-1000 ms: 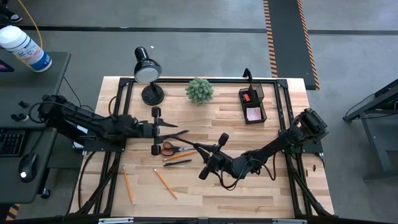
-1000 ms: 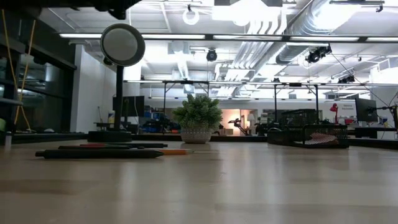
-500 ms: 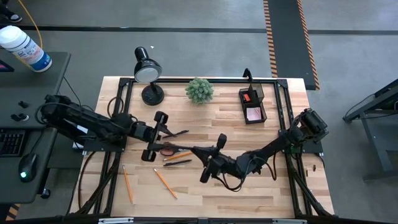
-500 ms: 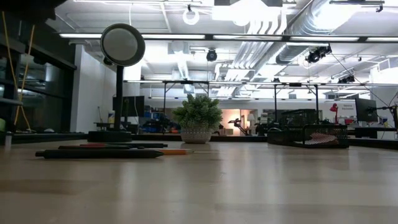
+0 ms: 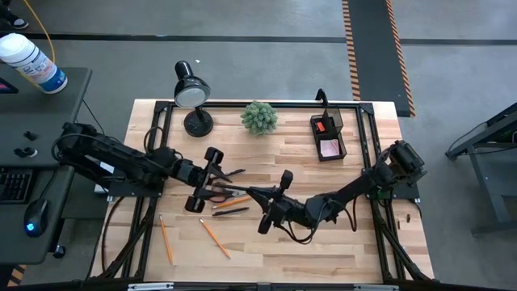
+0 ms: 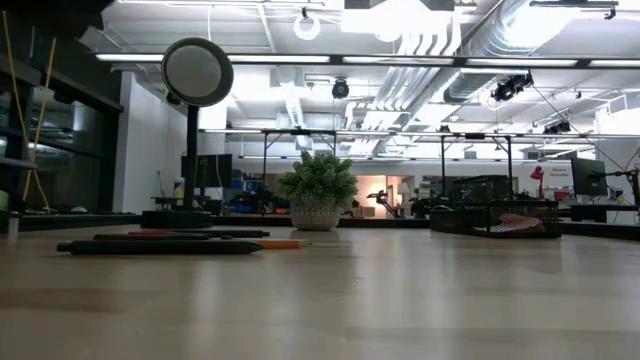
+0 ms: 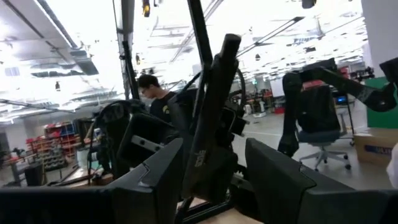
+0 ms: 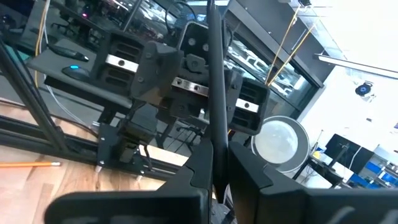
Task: Pick and place office supplies into organizer
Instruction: Put the bottom ballpen into the desk organizer
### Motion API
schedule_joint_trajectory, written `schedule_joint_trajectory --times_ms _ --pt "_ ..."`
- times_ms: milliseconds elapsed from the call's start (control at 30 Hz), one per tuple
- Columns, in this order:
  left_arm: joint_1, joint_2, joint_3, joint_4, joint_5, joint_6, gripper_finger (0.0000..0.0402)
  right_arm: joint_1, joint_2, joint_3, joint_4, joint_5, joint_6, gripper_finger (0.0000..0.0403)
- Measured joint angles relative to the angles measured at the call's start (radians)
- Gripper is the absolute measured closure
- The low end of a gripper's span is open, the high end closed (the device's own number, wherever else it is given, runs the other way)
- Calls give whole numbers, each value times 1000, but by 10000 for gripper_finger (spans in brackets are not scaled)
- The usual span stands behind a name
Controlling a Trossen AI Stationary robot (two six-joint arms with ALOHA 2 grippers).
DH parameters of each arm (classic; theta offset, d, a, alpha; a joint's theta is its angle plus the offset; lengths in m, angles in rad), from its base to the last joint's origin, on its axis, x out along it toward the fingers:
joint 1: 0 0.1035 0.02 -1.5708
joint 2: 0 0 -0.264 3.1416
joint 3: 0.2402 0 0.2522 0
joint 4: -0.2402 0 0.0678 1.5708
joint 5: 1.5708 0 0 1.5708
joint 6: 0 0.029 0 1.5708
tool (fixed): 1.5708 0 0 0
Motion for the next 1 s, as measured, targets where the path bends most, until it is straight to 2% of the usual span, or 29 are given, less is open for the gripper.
schedule_joint_trajectory --times_ms 167,533,1000 --pt "0 11 21 8 -7 3 236 -9 0 0 -3 -33 19 382" --pt "0 16 59 -20 54 17 232 -31 0 0 0 -79 28 382" --pt "0 16 61 -30 44 85 232 -58 0 0 17 -170 49 382"
